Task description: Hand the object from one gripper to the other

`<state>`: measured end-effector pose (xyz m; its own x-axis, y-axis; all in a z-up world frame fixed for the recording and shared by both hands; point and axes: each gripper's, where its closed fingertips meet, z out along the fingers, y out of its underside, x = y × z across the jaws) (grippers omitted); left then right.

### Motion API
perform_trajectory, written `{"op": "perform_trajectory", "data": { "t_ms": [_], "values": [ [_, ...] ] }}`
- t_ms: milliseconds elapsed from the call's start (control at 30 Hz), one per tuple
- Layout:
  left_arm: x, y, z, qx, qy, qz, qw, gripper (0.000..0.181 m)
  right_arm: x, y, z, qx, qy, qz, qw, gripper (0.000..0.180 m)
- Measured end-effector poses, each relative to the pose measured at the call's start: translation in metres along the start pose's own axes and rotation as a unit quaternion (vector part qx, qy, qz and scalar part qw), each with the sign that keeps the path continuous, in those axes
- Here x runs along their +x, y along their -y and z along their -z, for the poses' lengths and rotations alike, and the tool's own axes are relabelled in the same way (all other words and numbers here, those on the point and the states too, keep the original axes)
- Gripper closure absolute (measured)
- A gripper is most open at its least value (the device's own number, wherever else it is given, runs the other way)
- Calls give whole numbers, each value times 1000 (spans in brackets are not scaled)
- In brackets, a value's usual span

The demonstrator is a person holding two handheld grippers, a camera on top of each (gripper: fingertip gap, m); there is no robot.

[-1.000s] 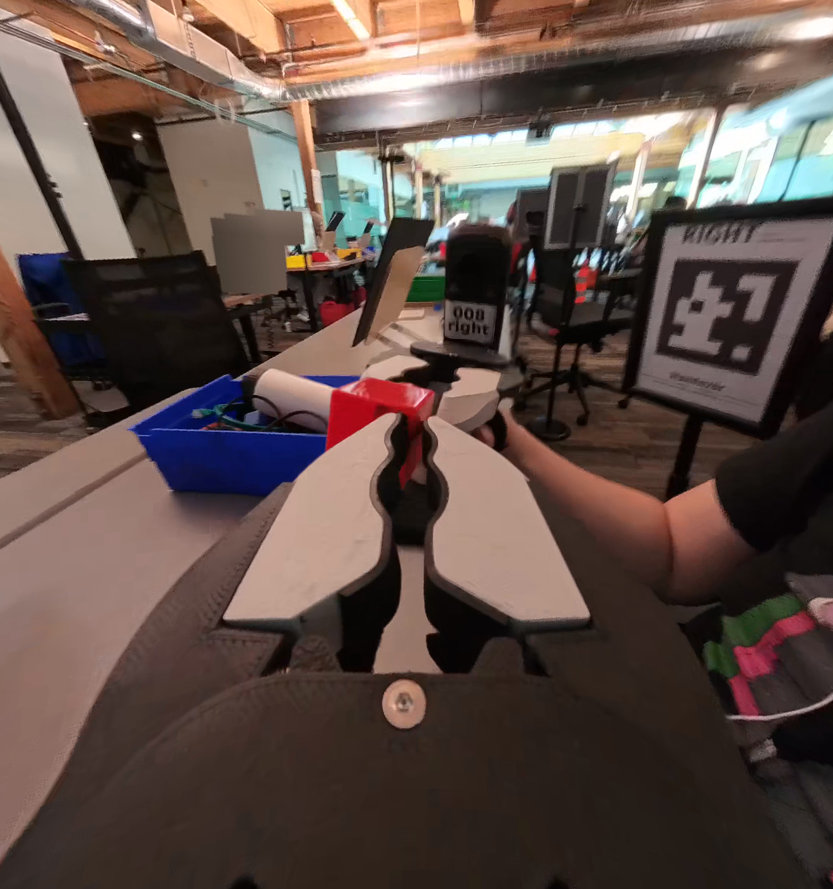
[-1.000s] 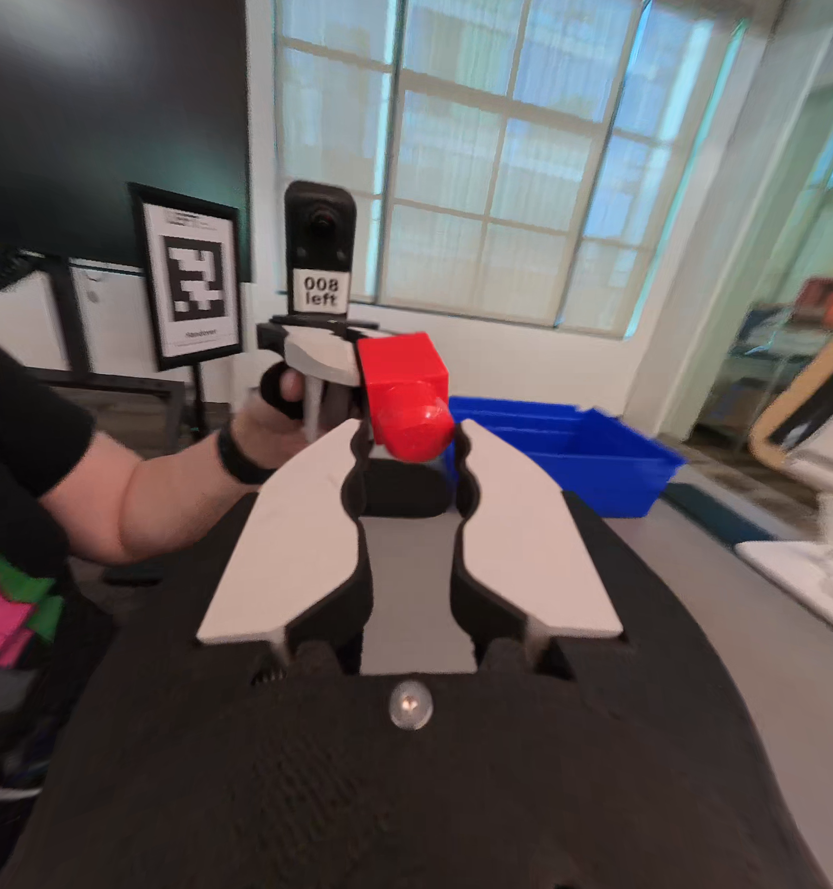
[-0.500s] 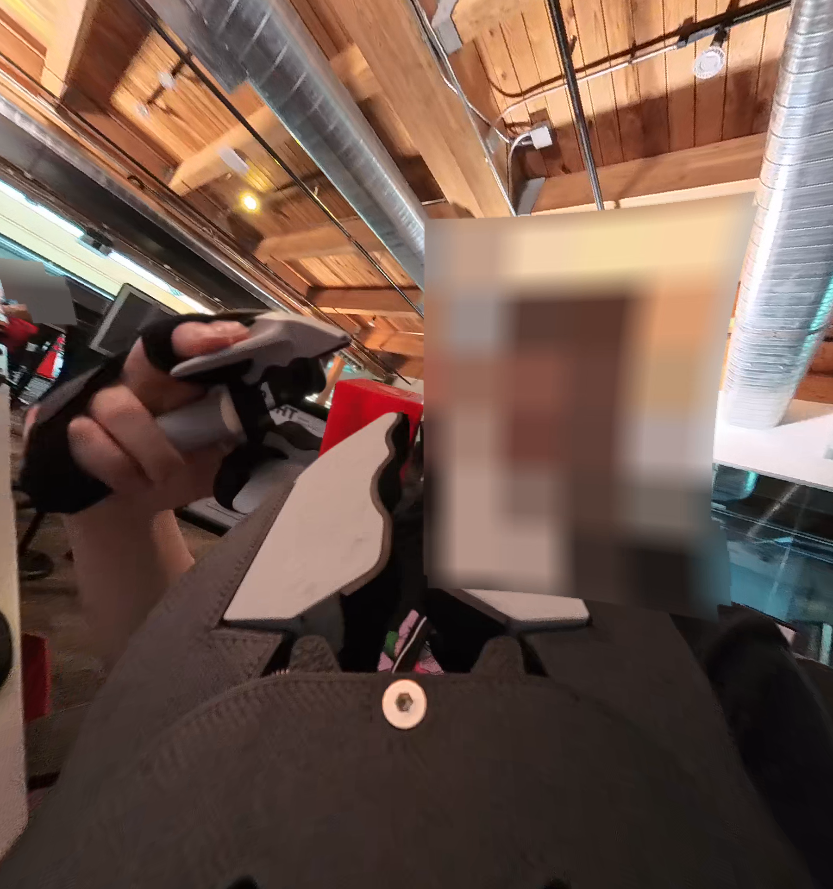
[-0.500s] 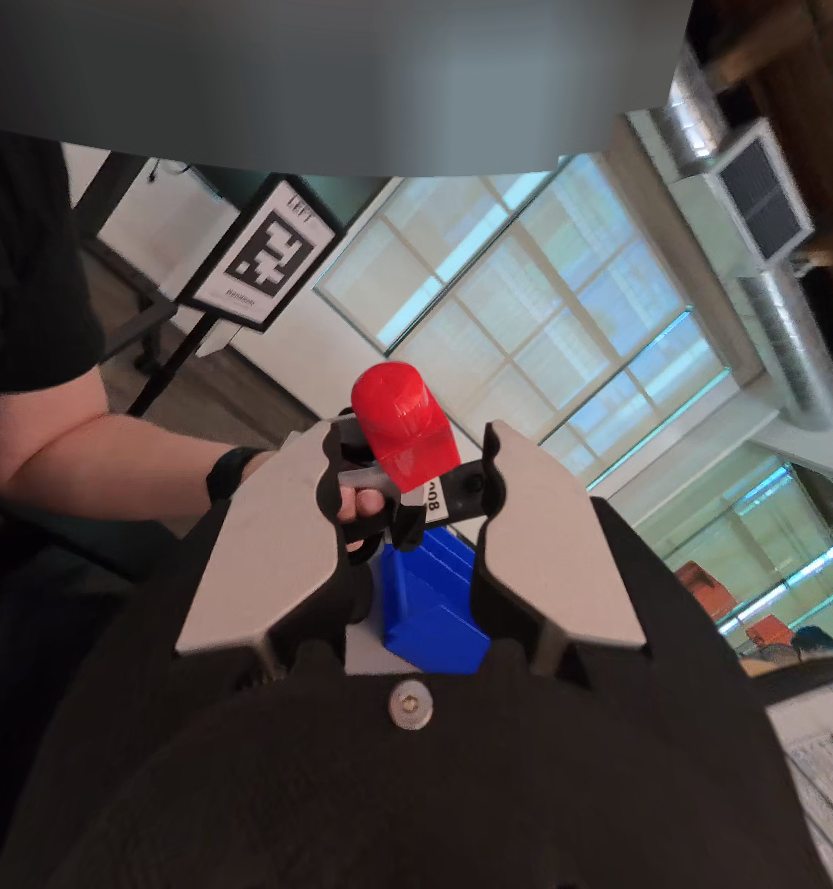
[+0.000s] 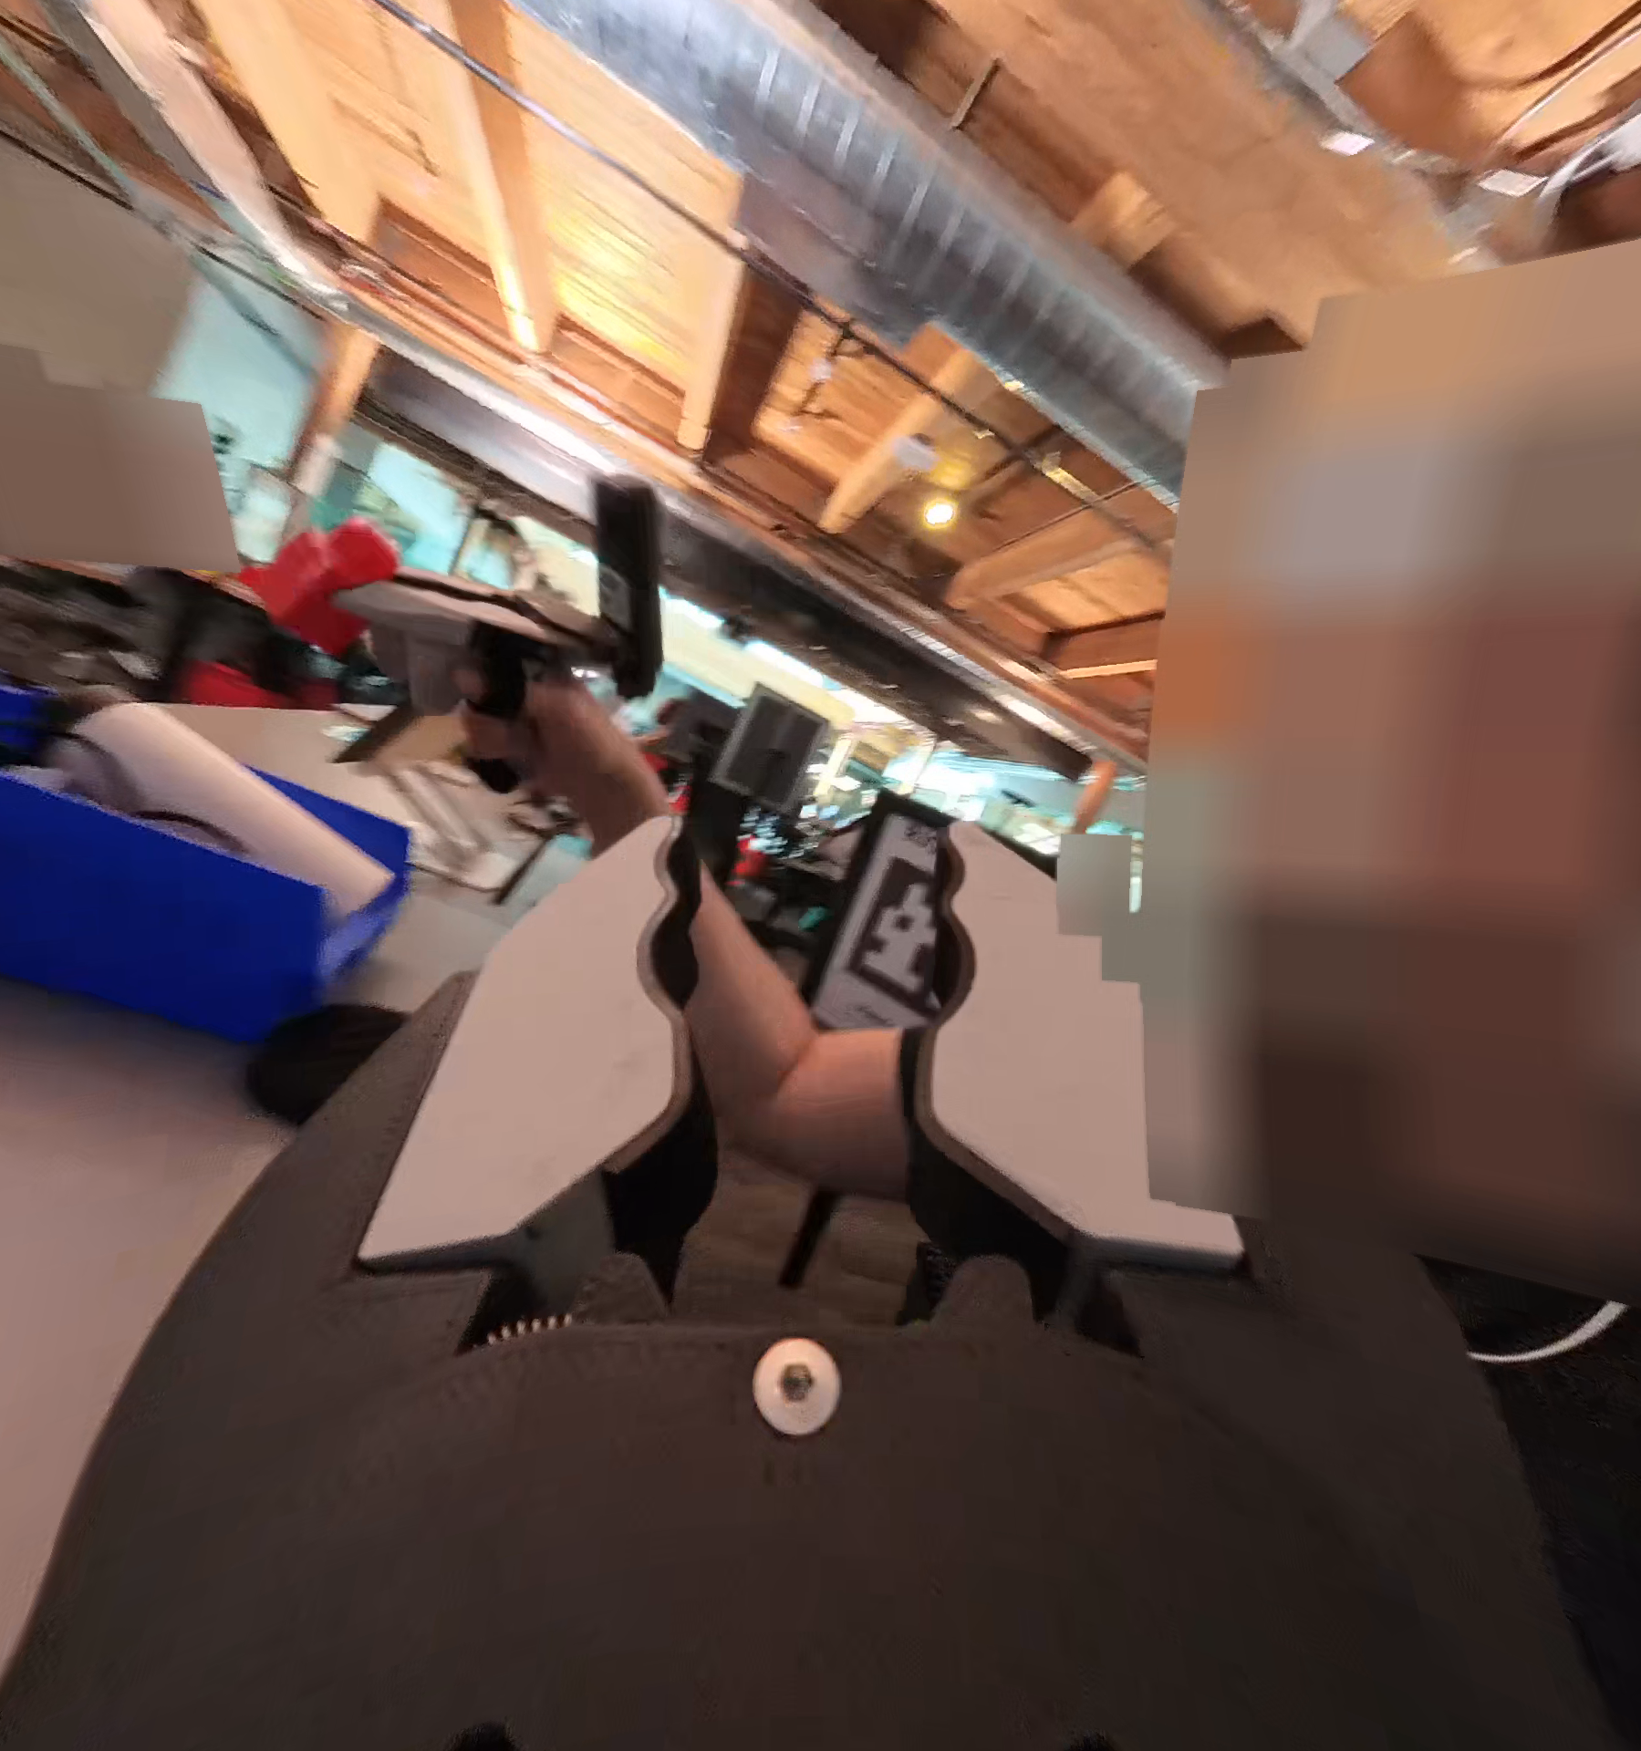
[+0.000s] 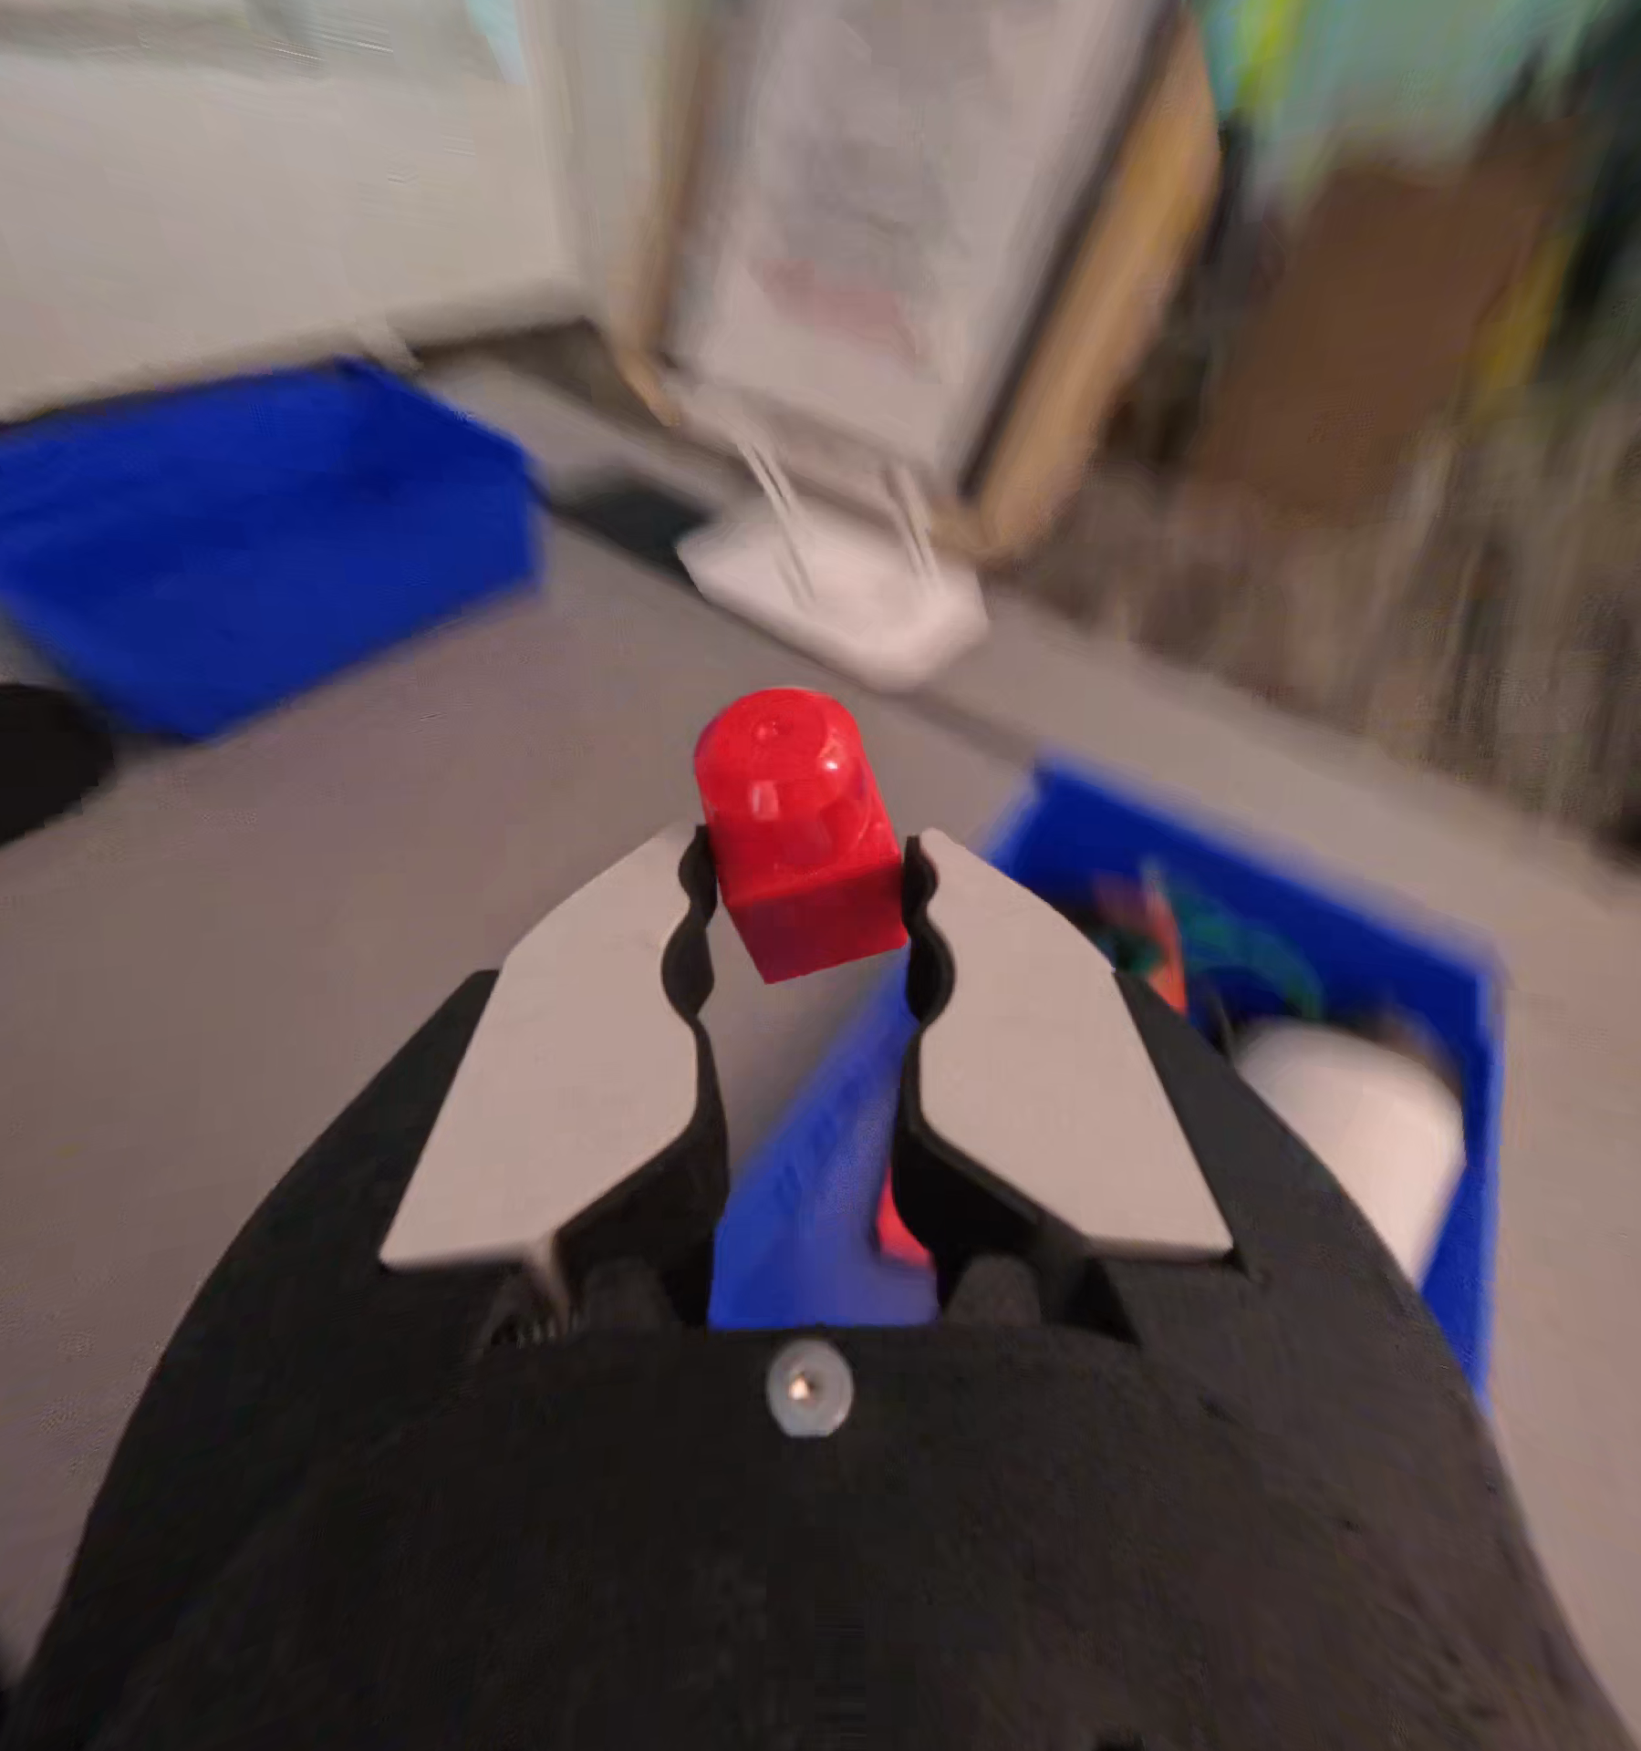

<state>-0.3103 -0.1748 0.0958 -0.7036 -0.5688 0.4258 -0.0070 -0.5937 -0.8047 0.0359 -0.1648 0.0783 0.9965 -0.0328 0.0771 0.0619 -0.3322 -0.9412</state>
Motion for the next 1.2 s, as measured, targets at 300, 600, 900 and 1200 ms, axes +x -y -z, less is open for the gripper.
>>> {"op": "perform_trajectory", "data": {
  "t_ms": [300,600,900,1200],
  "values": [
    [-10,-41,-11,-111,23,13,993,137,71,-185,-48,-432,-22,-198,880,138],
    [-59,18,61,-76,289,-142,944,135,58,-110,-16,-200,-49,-126,971,131],
    [-152,116,214,-230,586,-277,726,138,-37,-42,88,247,-115,106,956,136],
    [-300,69,281,-443,603,-67,661,162,-44,-50,108,254,-130,99,953,139]
  ]
}}
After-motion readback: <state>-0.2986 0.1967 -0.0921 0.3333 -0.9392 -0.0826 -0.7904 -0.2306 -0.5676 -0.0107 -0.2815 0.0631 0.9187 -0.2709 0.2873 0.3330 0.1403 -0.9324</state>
